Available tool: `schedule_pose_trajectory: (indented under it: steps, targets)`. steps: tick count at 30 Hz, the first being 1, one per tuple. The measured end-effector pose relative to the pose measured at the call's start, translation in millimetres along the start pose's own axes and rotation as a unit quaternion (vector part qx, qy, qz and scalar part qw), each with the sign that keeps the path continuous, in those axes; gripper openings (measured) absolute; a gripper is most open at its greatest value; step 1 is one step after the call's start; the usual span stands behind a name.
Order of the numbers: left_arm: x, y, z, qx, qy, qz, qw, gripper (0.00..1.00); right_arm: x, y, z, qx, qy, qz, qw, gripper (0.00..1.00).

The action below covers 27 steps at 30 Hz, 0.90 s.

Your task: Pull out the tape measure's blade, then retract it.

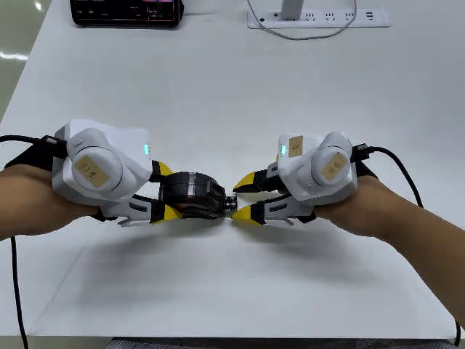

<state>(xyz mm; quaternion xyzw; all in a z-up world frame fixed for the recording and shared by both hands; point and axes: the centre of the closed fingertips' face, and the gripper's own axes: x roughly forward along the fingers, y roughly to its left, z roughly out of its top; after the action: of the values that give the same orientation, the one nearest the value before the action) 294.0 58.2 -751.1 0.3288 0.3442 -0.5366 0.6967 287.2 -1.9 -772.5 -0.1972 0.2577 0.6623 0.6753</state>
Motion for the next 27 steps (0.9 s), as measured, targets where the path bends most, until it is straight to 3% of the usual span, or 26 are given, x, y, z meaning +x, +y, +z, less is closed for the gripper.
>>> schedule_pose_trajectory:
  steps: [27]
  targets:
    - [-1.1, -0.8, 0.2, 0.004, 0.002, 0.000, 1.0000, 0.24, 8.5, 2.5, -0.1, -0.017, 0.004, 0.014, 0.9997, 0.11]
